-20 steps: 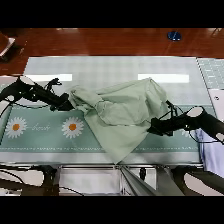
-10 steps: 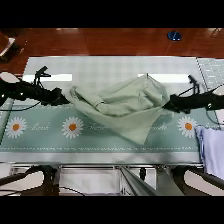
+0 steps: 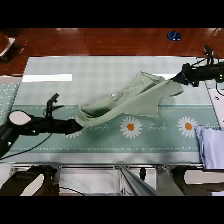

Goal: Fold the shirts.

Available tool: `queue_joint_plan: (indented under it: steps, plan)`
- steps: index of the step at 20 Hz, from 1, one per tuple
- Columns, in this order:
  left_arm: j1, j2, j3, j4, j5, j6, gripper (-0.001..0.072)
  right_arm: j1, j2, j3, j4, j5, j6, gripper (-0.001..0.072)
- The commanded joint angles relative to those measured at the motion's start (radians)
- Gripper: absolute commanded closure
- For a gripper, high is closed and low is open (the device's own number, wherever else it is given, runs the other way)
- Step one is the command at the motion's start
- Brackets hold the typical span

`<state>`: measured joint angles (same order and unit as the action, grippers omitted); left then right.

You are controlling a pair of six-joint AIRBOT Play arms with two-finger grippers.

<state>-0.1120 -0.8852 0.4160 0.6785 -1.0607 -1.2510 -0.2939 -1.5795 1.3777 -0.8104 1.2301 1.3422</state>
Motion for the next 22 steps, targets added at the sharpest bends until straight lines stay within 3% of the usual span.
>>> queue_joint_plan:
  steps: [1, 3, 4, 5, 6, 10, 13, 15, 17, 22]
  plan:
    - [-0.18, 0.035, -0.078, -0.036, 0.135, -0.051, 0.0685, 0.068, -0.098, 0.055, 0.023, 0.004, 0.015, 0.0692]
    - [-0.256, 0.031, -0.078, -0.036, 0.202, -0.078, 0.0679, 0.086, -0.119, 0.055, 0.024, 0.001, 0.023, 0.0691]
    - [-0.27, 0.03, -0.077, -0.035, 0.208, -0.078, 0.0554, 0.086, -0.119, 0.055, 0.022, 0.0, 0.035, 0.0605]
    - [-0.267, 0.031, -0.074, -0.03, 0.189, -0.075, 0.0211, 0.077, -0.114, 0.055, 0.025, 0.009, 0.047, 0.0354]
    - [-0.246, 0.031, -0.052, 0.019, 0.133, -0.069, 0.0198, 0.057, -0.105, 0.066, 0.02, 0.046, 0.047, 0.0303]
    - [0.003, 0.06, 0.167, 0.325, -0.195, -0.108, 0.0199, -0.113, 0.023, 0.093, -0.031, 0.182, 0.002, 0.0304]
    - [0.277, 0.121, 0.288, 0.437, -0.188, -0.108, 0.02, -0.27, 0.2, -0.016, -0.235, 0.144, 0.014, 0.0304]
    - [0.413, 0.106, 0.272, 0.378, -0.11, -0.108, 0.02, -0.351, 0.32, -0.233, -0.232, 0.027, 0.03, 0.0304]
    - [0.451, 0.026, 0.241, 0.288, -0.103, -0.067, 0.02, -0.366, 0.411, -0.472, -0.221, -0.043, 0.013, 0.0304]
    - [0.282, -0.28, 0.242, 0.141, -0.116, 0.064, 0.02, -0.356, 0.456, -0.789, -0.011, -0.081, -0.1, 0.0304]
